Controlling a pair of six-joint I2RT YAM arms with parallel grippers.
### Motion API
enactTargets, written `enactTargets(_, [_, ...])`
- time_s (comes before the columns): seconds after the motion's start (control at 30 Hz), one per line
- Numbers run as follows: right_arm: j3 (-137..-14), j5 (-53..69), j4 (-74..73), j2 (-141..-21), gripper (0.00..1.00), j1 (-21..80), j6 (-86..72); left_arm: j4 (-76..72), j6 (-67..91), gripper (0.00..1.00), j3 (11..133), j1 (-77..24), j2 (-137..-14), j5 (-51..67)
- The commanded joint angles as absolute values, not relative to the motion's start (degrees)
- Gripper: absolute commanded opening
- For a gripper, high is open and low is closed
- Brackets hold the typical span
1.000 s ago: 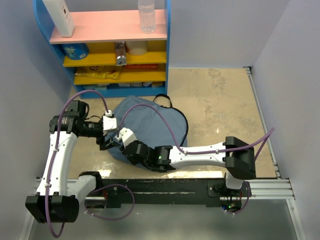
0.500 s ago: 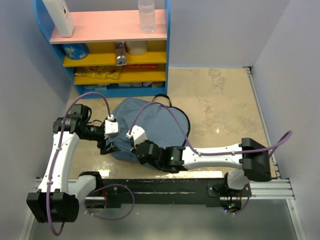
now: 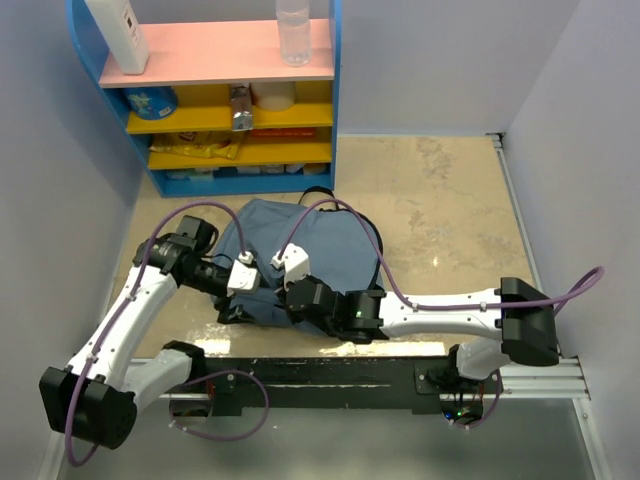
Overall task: Pack the student bag
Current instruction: Zip the student bag at the center of the board.
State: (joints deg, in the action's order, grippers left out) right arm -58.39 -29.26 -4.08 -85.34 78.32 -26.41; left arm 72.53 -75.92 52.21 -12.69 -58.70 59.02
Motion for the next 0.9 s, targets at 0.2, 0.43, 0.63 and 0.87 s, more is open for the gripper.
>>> enactTargets(0.2, [-59.6, -34.01, 1.32, -76.74, 0.0, 76.91, -31.02, 59.42, -66.18, 0.75, 48.61, -17.75, -60.64, 58.71])
enactTargets(0.43, [-59.06, -33.84, 2.81, -74.62, 0.0, 76.91, -31.82, 48.18, -57.93, 0.62, 47.9, -19.6, -61.17, 56.78])
enactTargets(0.63, [-59.94, -33.14, 2.55, -74.79, 0.0, 76.91, -31.29, 43.33, -54.05, 0.6, 48.52, -21.88, -61.95, 56.78])
enactTargets(0.87, [-60.03, -35.93, -0.61, -74.53, 0.0, 76.91, -30.94, 44.2, -54.05, 0.03, 46.84, -25.4, -61.79, 54.41])
